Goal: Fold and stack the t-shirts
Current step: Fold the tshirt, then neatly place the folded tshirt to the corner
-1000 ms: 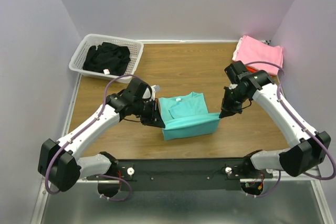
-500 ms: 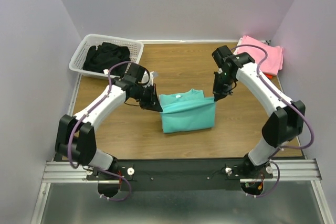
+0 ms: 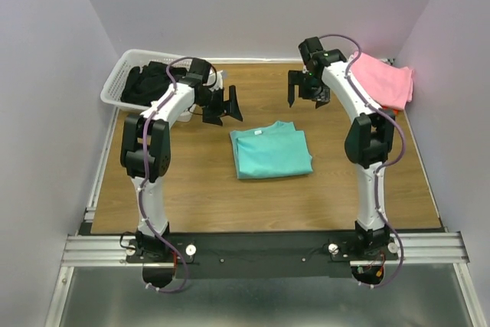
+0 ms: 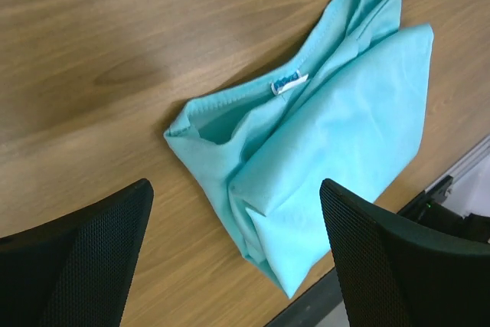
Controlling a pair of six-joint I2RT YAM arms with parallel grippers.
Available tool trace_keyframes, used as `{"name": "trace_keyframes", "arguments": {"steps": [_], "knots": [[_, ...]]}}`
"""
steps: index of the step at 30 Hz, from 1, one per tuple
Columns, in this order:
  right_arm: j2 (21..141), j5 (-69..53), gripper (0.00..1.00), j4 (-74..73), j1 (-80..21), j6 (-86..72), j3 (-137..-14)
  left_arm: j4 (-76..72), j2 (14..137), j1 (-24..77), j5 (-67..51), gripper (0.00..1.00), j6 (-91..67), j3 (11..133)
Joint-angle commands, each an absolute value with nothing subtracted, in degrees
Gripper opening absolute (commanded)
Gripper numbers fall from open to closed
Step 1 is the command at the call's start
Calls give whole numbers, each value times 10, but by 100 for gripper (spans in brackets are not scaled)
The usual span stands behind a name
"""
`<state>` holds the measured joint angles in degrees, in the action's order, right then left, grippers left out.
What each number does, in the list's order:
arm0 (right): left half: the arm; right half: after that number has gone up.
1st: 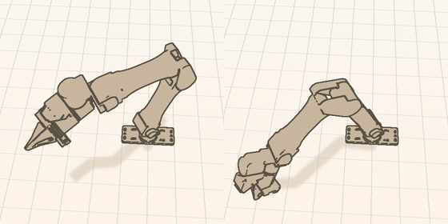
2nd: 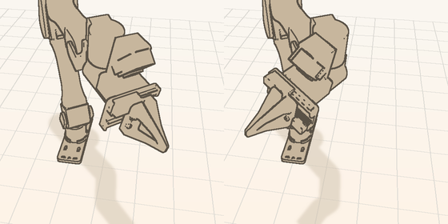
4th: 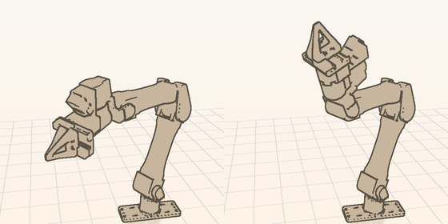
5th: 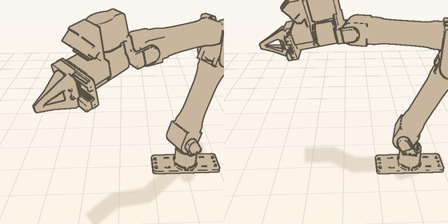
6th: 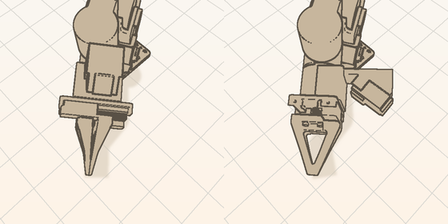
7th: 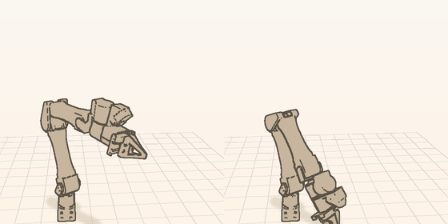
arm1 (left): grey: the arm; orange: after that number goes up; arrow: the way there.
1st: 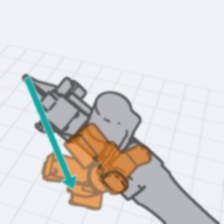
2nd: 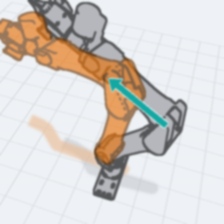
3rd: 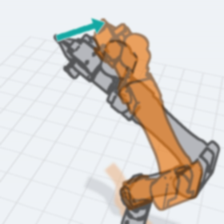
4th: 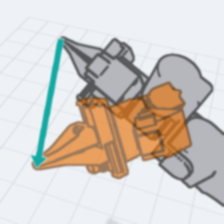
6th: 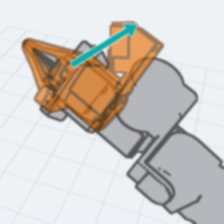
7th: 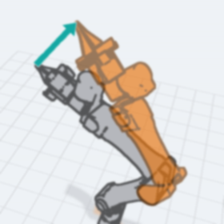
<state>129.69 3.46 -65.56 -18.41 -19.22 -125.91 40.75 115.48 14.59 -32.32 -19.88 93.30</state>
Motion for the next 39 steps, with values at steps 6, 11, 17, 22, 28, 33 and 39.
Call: {"name": "trace_keyframes", "arguments": {"steps": [6,11,17,22,28,33,39], "knots": [[1156,-62,100,-574,-120,-134,-1066,386,1110,156,-330,97,-183,867],[1078,-150,99,-522,-78,-104,-938,381,1088,163,-339,97,-175,813],[1064,-218,94,-466,-76,-91,-849,372,1080,176,-338,95,-175,791],[1083,-243,86,-439,-76,-78,-821,363,1085,189,-342,88,-172,770],[1113,-257,72,-420,-76,-63,-823,352,1096,202,-333,70,-169,750],[1137,-280,62,-413,-76,-58,-830,346,1099,207,-326,59,-172,747],[1158,-304,59,-404,-81,-51,-828,338,1099,207,-321,52,-171,743]]}}
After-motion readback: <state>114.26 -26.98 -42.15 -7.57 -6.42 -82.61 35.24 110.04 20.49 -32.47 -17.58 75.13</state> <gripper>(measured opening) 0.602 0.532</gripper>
